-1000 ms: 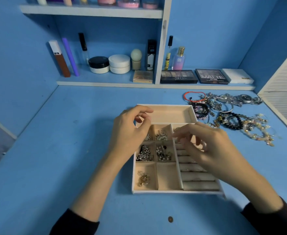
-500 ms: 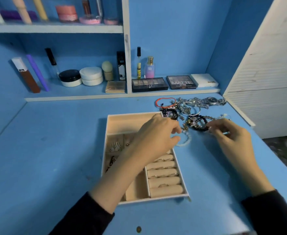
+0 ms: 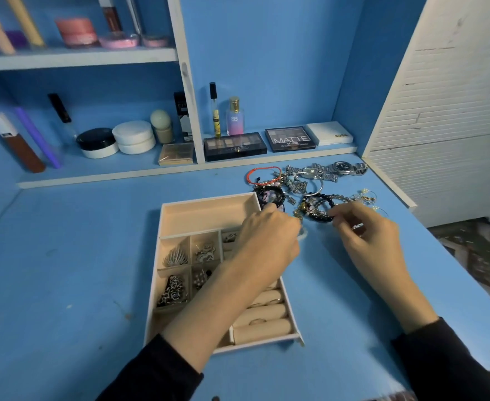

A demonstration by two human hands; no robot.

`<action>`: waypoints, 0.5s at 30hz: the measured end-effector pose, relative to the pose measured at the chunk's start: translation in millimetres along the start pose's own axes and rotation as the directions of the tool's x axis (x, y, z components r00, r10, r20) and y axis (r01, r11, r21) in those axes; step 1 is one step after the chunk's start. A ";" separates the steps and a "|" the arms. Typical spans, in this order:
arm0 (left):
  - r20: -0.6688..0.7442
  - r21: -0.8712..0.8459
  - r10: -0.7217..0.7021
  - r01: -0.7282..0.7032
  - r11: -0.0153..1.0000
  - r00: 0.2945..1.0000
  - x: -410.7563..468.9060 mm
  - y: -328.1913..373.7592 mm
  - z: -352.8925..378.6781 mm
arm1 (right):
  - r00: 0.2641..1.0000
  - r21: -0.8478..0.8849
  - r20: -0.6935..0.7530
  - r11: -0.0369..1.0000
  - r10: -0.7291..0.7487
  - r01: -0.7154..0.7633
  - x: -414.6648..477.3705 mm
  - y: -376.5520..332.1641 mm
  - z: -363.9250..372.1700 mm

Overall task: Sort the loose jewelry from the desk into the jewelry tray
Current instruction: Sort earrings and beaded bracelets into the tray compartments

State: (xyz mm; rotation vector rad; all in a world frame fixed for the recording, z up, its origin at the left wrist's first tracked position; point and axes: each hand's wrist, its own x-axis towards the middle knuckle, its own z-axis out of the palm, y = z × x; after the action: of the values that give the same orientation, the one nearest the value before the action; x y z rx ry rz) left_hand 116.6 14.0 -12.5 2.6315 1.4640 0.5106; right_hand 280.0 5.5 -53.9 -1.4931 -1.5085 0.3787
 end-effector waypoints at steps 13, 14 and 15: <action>-0.167 -0.592 -0.296 0.145 0.793 0.940 -21.2 -29.0 -48.6 | 0.971 0.368 0.237 0.926 -0.009 -0.082 -15.9 -53.0 22.3; -0.162 -0.610 -0.316 0.157 0.776 0.935 -27.5 -34.9 -52.6 | 0.969 0.421 0.248 0.902 -0.008 -0.100 -17.9 -59.4 24.8; -0.151 -0.623 -0.339 0.177 0.762 0.928 -34.0 -41.3 -56.4 | 0.964 0.463 0.267 0.879 -0.013 -0.117 -19.8 -66.3 27.8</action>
State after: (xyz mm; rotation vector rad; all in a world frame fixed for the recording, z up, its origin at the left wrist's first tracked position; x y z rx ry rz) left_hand 48.2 2.9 22.5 1.8785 1.3912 1.1060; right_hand 214.5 -15.3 -24.8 -1.1187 -1.4394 0.9432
